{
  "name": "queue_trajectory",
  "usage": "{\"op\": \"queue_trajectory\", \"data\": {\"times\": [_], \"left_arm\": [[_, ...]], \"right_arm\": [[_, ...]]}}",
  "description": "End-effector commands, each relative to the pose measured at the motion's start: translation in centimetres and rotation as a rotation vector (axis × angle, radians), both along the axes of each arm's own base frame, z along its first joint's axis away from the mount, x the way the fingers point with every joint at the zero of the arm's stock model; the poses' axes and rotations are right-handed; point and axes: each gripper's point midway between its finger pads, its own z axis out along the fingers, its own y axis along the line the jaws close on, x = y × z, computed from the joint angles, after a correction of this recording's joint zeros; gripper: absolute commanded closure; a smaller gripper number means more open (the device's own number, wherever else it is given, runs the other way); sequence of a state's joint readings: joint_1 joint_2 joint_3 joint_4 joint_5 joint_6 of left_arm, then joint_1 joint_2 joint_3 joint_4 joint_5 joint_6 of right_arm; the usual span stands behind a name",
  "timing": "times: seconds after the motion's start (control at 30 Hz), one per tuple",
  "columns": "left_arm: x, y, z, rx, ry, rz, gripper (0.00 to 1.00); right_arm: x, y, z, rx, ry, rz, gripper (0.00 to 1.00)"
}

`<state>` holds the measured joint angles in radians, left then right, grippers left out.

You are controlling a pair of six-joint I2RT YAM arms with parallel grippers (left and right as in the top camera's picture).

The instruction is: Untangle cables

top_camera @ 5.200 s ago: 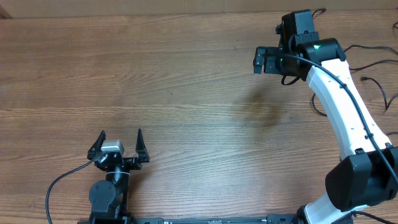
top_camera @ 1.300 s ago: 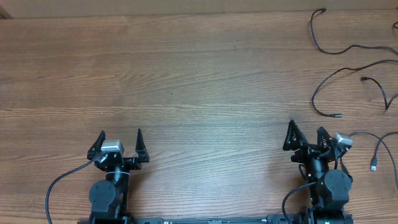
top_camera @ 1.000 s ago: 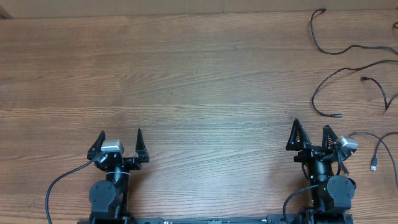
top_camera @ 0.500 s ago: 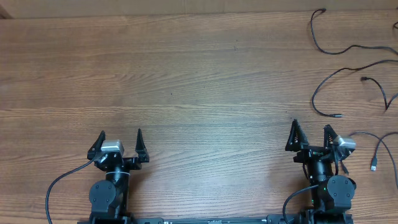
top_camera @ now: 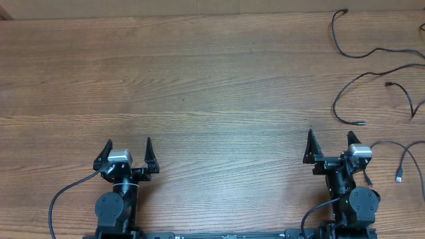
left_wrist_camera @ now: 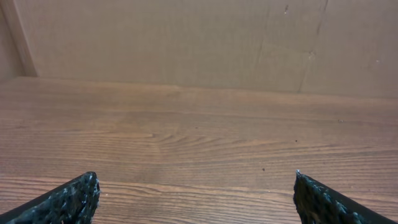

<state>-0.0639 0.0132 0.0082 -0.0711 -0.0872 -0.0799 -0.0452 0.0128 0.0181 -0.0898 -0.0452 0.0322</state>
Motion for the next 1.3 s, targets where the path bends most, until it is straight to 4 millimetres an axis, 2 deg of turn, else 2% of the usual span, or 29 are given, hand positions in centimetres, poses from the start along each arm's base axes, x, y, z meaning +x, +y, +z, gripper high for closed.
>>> {"op": "queue_trajectory", "data": {"times": [0.0,1.27], "left_arm": [[-0.03,0.26,0.08,-0.021,-0.008,0.015,0.01],[-0.03,0.26,0.07,-0.021,-0.008,0.015,0.0]], "right_arm": [[0.0,0.05,-0.1,-0.061,-0.009,0.007,0.0],[0.0,-0.04,-0.08,-0.057,-0.009,-0.003,0.0]]}}
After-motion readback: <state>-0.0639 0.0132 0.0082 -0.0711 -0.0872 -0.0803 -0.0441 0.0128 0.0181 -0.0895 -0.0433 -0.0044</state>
